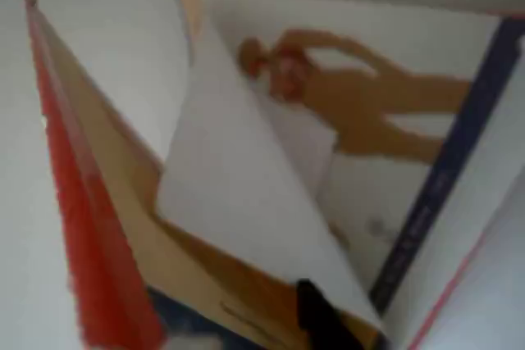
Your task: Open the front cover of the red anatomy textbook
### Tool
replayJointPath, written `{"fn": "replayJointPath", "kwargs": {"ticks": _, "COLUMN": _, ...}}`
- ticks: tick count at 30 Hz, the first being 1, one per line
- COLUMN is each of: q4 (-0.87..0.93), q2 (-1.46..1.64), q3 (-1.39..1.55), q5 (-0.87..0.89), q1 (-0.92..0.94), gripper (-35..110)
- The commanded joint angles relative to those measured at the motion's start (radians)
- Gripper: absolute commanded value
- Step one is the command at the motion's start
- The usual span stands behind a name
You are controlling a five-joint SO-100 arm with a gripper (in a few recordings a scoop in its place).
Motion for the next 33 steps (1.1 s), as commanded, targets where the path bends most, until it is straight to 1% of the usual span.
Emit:
{"fn": "replayJointPath", "kwargs": {"ticks": 1, "q4": 0.035, "q2": 0.025, "q3": -0.193, "q5": -0.006, "q1": -0.071, "gripper": 16}}
{"fn": "replayJointPath", "kwargs": {"ticks": 9, "q4": 0.094, "q2": -0.055, "q3": -0.344, "q5": -0.075, "q1": -0.218, "gripper": 21}}
{"fn": "replayJointPath", "kwargs": {"ticks": 13, "q4": 0.107, "q2": -0.104, "q3": -0.397, "q5": -0.086, "q1": -0.305, "gripper": 30}}
{"fn": "replayJointPath", "kwargs": {"ticks": 20, "q4": 0.198, "q2": -0.222, "q3": -0.526, "q5": -0.135, "q1": -0.497, "gripper": 40}}
{"fn": "replayJointPath", "kwargs": {"ticks": 25, "q4": 0.293, "q2": -0.307, "q3": -0.701, "q5": -0.147, "q1": -0.612, "gripper": 44}}
{"fn": "replayJointPath", "kwargs": {"ticks": 33, "q4": 0.318, "q2": -0.347, "q3": -0.818, "q5": -0.158, "q1": -0.710, "gripper": 46}}
